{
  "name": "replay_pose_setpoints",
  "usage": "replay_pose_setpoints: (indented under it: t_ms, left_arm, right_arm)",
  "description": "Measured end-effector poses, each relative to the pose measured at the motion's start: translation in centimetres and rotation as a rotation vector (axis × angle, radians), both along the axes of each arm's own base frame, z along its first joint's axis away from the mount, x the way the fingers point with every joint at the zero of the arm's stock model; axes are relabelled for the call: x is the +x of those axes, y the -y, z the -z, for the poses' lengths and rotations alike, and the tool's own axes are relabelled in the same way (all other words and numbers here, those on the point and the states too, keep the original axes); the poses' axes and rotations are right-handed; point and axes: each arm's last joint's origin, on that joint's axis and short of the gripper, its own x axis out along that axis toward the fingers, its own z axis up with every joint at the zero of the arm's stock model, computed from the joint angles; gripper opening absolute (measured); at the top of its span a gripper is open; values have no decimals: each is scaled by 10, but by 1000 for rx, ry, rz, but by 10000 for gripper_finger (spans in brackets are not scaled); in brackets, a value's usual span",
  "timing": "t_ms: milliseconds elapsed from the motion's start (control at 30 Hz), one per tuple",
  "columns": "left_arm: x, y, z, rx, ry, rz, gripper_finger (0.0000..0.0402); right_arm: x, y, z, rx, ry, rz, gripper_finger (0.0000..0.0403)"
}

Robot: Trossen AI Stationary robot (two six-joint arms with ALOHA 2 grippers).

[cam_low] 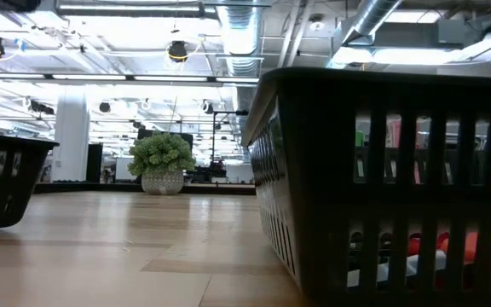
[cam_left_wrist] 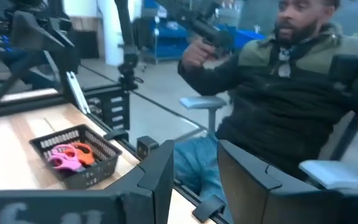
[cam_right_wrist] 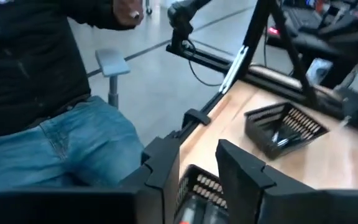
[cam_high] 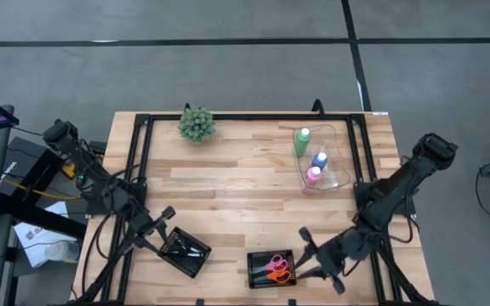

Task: Pick & Place Paint Supplies
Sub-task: Return to Home Position

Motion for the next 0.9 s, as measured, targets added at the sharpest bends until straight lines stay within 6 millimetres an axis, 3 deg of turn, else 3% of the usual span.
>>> replay_pose_setpoints:
  t_ms: [267, 433, 733, 900]
  left_arm:
    - [-16, -18, 34, -31, 54, -88, 117]
    - [-18, -22, 44, 5, 84, -142, 117]
    - [-19, -26, 47, 33, 164, -212, 117]
    - [-17, -29, 48, 41, 160, -275, 117]
  right_arm:
    - [-37, 41, -9, 79, 183, -100, 86]
    - [-67, 71, 14, 185, 299, -96, 81]
    - [-109, 114, 80, 298, 421, -85, 79]
    - [-109, 118, 83, 264, 395, -33, 79]
